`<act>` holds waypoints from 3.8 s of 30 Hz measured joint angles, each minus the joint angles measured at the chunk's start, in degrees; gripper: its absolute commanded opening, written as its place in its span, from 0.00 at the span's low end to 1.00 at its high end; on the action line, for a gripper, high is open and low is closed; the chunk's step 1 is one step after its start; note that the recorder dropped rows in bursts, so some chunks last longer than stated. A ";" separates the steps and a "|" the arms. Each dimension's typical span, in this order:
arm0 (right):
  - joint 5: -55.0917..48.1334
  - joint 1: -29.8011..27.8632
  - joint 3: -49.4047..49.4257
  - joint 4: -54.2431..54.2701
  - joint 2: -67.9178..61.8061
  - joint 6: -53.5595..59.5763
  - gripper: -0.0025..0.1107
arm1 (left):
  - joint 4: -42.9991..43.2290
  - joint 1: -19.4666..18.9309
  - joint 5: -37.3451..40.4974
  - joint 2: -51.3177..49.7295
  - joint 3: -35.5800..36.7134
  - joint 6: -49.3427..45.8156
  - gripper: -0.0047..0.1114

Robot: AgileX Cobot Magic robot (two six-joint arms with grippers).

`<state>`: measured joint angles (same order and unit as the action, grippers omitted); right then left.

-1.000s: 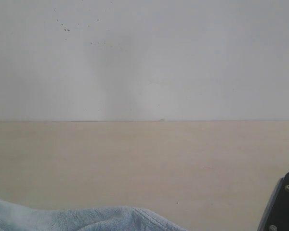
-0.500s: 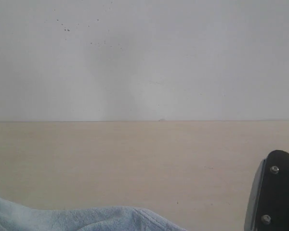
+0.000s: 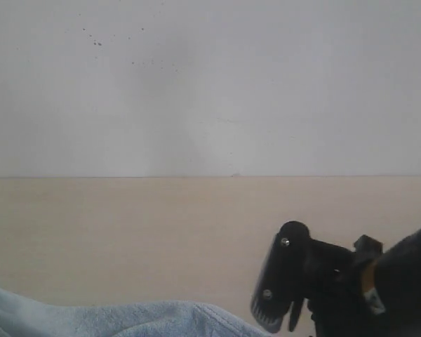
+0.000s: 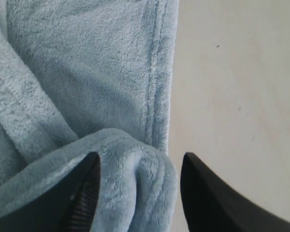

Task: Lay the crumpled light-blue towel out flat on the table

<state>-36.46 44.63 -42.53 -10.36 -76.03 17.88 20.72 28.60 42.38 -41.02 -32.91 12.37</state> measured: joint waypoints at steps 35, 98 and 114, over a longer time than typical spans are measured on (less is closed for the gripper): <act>0.11 -0.03 -3.02 0.80 -17.36 -19.43 0.03 | 1.44 0.00 0.00 0.00 0.03 0.00 0.07; -20.63 -0.03 16.13 -33.24 22.82 -43.31 0.05 | 0.14 0.00 0.00 0.00 0.03 0.00 0.07; 2.21 -30.36 -2.48 52.88 -12.77 41.37 0.05 | 0.02 0.00 -0.59 0.00 0.03 -1.48 0.07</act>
<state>-34.25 14.27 -45.00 42.52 -88.80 59.25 20.74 28.60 41.78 -41.02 -32.87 10.88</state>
